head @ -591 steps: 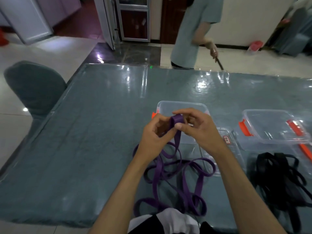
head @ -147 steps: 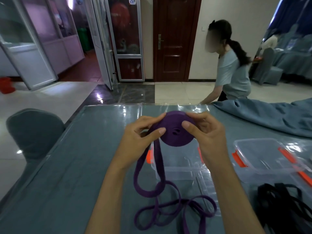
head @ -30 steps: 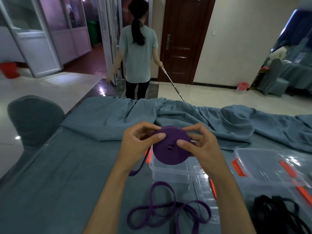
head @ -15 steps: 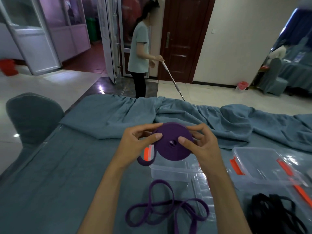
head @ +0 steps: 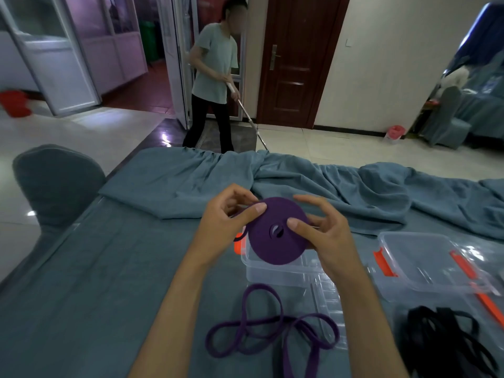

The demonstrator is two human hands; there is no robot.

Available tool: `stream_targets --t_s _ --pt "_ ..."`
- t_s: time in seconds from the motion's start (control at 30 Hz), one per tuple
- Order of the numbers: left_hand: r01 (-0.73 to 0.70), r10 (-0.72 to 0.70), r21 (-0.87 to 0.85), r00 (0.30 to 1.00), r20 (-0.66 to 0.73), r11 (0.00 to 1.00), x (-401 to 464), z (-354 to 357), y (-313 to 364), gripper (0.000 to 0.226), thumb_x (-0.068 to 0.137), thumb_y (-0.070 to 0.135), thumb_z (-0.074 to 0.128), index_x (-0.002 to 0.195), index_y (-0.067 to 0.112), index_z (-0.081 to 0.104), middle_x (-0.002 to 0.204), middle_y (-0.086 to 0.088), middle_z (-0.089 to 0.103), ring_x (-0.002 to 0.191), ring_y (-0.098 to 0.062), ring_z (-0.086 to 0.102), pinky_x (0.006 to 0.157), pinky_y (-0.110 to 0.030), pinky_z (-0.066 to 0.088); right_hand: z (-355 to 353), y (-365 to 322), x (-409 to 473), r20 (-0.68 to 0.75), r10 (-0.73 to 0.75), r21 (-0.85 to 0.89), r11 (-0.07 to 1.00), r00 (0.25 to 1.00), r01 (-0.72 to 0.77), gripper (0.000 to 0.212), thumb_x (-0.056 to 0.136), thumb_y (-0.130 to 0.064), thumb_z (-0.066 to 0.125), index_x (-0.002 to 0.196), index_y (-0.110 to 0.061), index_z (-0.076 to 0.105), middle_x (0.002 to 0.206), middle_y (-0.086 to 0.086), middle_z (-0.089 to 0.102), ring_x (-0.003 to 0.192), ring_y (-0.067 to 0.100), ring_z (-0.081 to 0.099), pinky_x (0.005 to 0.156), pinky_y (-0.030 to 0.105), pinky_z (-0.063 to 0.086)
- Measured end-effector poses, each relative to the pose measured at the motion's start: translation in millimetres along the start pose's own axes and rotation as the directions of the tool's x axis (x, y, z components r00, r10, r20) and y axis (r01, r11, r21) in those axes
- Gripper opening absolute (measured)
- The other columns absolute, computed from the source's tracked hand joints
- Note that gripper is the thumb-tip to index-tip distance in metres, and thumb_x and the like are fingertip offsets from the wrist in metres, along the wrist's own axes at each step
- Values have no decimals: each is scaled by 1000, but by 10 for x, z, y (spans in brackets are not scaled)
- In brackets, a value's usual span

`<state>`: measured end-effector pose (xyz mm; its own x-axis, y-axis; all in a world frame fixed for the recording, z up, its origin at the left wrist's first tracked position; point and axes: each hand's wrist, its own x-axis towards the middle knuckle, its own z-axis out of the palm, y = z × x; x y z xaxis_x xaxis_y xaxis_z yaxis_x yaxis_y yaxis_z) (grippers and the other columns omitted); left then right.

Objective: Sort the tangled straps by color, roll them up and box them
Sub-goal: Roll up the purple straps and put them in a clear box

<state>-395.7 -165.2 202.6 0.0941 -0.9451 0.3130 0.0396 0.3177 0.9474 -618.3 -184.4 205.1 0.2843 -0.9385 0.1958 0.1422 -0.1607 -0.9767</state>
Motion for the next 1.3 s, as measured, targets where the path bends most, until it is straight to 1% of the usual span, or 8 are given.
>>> stream_targets --t_s 0.3,0.43,0.63,0.77,0.93,1.07,1.17,1.3 --pt "18 -18 -22 1000 25 1000 18 40 -195 21 99 16 73 119 17 78 119 -3 75 114 -20 72 98 -34 59 -17 72 6 -139 -13 -1 1000 990 13 43 75 -29 93 102 -19 62 110 13 79 92 36 79 65 51 66" --pt "38 -54 -110 987 -152 993 -11 181 -276 19 93 19 81 106 17 66 104 -4 80 97 -20 78 80 -31 63 -22 109 12 -239 -34 24 999 970 40 40 72 -28 92 100 -21 65 108 11 79 92 34 79 63 46 65" --pt "157 -154 -259 988 30 953 -113 286 -528 27 90 14 83 113 11 69 116 -6 78 102 -29 78 82 -37 65 -107 239 2 -371 -5 49 998 928 25 34 72 -30 92 94 -27 67 108 12 79 91 33 79 62 41 64" --pt "286 -299 -358 954 20 889 -68 392 -695 38 87 8 84 122 16 73 119 -12 77 105 -31 77 82 -41 64 -184 435 9 -424 46 62 998 905 -22 36 74 -32 92 99 -27 67 111 14 78 95 33 79 64 42 64" --pt "357 -421 -350 898 -126 866 74 549 -1016 38 80 3 90 113 16 77 114 -10 80 100 -31 79 76 -40 65 -338 795 135 -432 199 75 980 880 -185 24 91 -14 82 106 -23 65 112 7 79 96 22 79 71 41 67" --pt "487 -553 -303 812 -189 819 276 594 -1461 34 81 -4 86 109 11 72 114 -14 78 95 -29 79 71 -38 66 -586 1123 304 -440 329 9 932 836 -362 15 95 -2 72 106 -13 72 112 7 74 92 19 76 66 26 63" --pt "604 -645 -230 736 -207 763 442 665 -1867 29 85 -12 79 103 8 69 118 -20 72 90 -32 75 68 -39 66 -712 1454 456 -491 421 -44 862 762 -505 17 100 0 64 115 -1 71 117 19 72 102 30 72 75 33 64" --pt "714 -702 -60 664 -257 698 630 732 -2406 29 87 -15 75 106 6 68 117 -24 72 101 -40 72 89 -59 62 -858 1870 695 -454 517 -227 720 725 -656 19 100 -2 59 113 -2 74 108 16 75 106 36 72 87 47 62"
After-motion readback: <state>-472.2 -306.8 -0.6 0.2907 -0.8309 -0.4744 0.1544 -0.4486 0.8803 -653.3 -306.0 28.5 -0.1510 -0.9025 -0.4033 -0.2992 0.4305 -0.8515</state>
